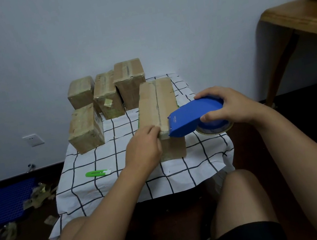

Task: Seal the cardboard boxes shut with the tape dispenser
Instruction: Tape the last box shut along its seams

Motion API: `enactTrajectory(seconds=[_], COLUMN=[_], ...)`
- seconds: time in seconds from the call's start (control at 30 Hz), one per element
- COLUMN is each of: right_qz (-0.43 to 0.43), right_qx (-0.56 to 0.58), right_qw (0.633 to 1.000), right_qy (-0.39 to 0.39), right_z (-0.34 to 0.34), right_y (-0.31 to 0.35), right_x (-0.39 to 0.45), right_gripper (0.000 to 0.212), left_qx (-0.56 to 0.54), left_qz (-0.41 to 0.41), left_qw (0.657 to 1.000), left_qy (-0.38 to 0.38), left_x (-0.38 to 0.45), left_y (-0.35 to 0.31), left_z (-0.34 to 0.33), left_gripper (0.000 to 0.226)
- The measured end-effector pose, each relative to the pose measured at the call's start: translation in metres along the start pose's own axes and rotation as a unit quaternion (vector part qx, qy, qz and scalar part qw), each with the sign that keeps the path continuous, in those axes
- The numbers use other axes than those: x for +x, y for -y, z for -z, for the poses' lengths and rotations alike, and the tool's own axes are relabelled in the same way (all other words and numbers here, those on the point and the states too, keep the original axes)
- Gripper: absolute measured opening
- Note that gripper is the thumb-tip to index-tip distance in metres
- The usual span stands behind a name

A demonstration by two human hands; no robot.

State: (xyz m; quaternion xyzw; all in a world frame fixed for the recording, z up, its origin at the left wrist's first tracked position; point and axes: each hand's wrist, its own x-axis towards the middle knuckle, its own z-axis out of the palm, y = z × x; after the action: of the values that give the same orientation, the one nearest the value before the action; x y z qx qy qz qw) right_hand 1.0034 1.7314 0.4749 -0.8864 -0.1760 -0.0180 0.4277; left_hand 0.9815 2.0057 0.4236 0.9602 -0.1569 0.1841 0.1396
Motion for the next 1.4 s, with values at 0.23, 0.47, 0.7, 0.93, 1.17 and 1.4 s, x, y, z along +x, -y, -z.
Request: enactTrajectory(seconds=[0.23,0.47,0.7,0.93,1.17,1.4], right_qz=[0.005,-0.003,-0.017,0.002,0.004,-0.006], right_qx=[0.026,0.039,0.044,0.037,0.06,0.05], right_qw=[1.0,0.999,0.999,0.999,0.998,0.999], right_qy=[0.003,0.012,0.027,0.021,0.021,0.018], right_z=[-0.004,-0.001,0.0,0.0,0.01,0.034], right_y=[-0.005,-0.011,-0.019,-0.026,-0.033,-0.043], right_x=[-0.002,-0.006,-0.007,-0.01,-0.016,-0.025], right_gripper=[0.054,0.056,0.075,0.065,0.056,0.065], left_qx=[0.051,0.039,0.059,0.014,0.019,0.025], left_qz=[-0.009,-0.026,-0.034,-0.019,-0.006,-0.015], left_qw=[0.999,0.999,0.997,0.999,1.0,1.0], left_qy=[0.017,0.027,0.035,0.029,0.023,0.01], left_x=[-0.012,-0.011,-0.005,-0.01,-0.007,-0.007], left_y=[0.001,-0.013,-0.022,-0.018,-0.019,-0.021], left_z=[-0.005,-0.014,-0.02,-0.025,-0.023,-0.022], left_gripper=[0.045,0.047,0.058,0.061,0.052,0.049])
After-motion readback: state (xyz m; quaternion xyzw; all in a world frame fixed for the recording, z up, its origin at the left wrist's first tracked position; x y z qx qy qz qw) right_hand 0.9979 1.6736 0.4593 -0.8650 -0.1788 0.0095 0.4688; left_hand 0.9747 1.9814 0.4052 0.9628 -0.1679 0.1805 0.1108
